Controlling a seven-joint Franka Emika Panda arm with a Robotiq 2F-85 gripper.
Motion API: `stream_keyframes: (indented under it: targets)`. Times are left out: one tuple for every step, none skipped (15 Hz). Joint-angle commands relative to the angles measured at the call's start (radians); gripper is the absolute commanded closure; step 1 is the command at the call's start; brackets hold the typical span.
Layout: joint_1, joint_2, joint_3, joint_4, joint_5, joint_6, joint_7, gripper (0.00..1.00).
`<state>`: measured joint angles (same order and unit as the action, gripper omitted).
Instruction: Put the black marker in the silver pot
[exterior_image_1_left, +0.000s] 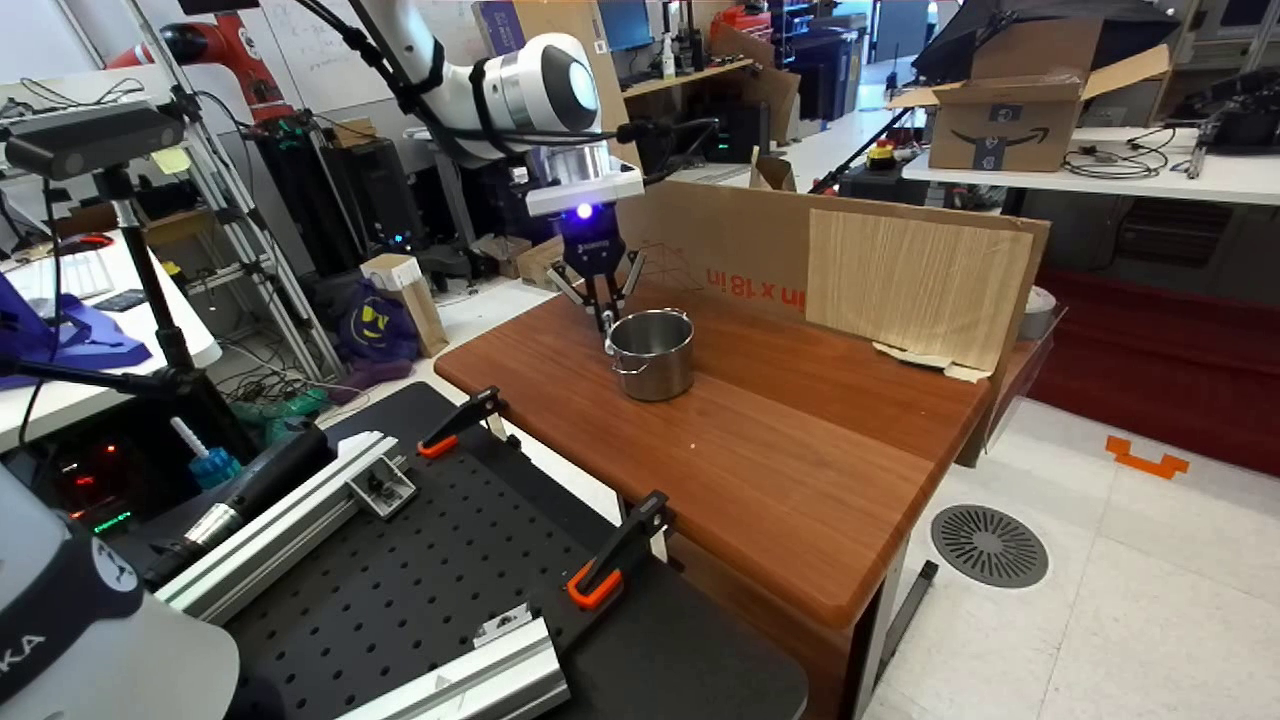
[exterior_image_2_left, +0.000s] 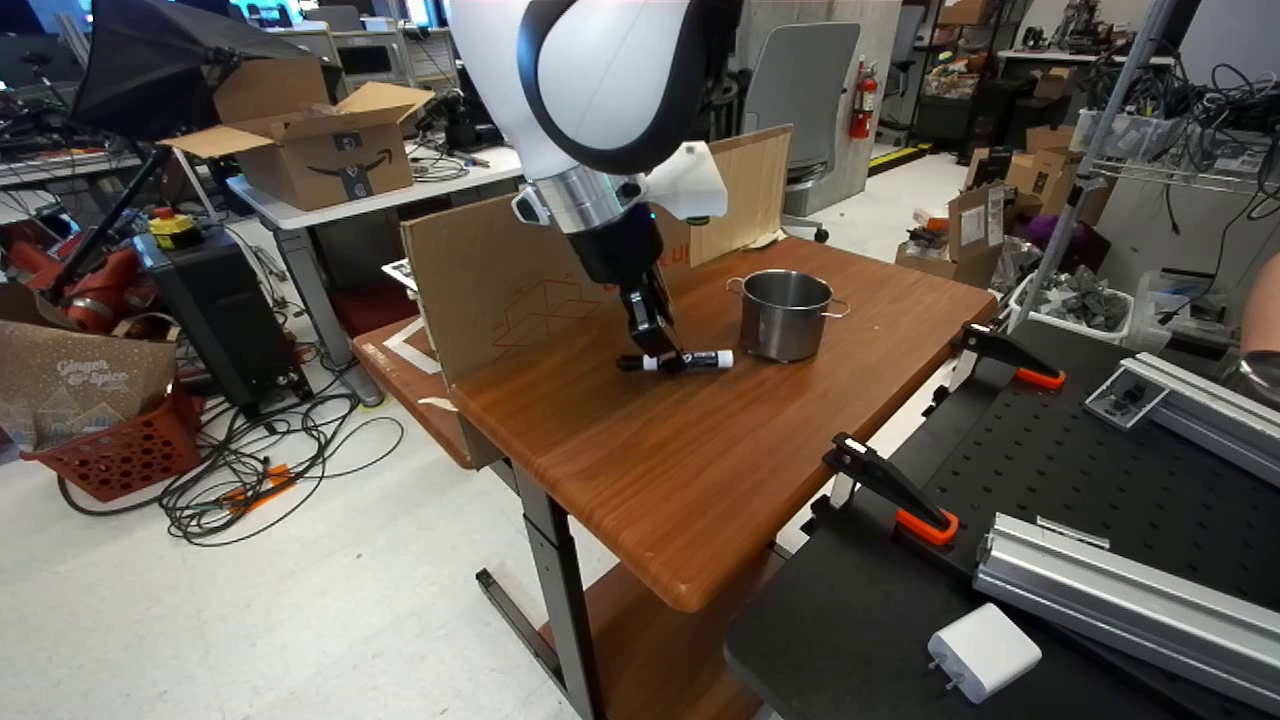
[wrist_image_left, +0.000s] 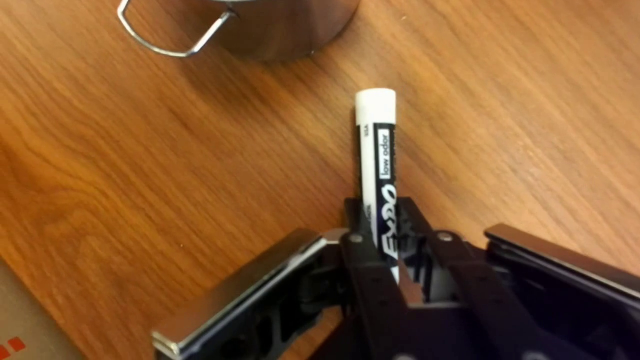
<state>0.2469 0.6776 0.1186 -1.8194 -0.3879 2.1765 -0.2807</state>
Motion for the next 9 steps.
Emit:
stream_keyframes:
  targets:
    - [0.001, -0.023, -0.001, 0.0, -0.018, -0.02, -0.002, 0.95]
    - [-0.002, -0.032, 0.0, -0.006, -0.017, -0.015, -0.006, 0.95]
    - [-0.008, -0.052, 0.004, -0.025, -0.017, -0.001, -0.015, 0.95]
    - [-0.01, -0.067, 0.005, -0.034, -0.018, 0.007, -0.018, 0.95]
    - [-0.014, -0.091, 0.007, -0.054, -0.02, 0.022, -0.022, 0.95]
    - [-0.018, -0.113, 0.008, -0.07, -0.021, 0.035, -0.025, 0.95]
    - [-0.022, -0.138, 0.008, -0.091, -0.022, 0.051, -0.027, 0.95]
    - [-0.026, -0.162, 0.008, -0.111, -0.022, 0.064, -0.026, 0.95]
    - [-0.033, -0.198, 0.007, -0.147, -0.028, 0.097, -0.027, 0.95]
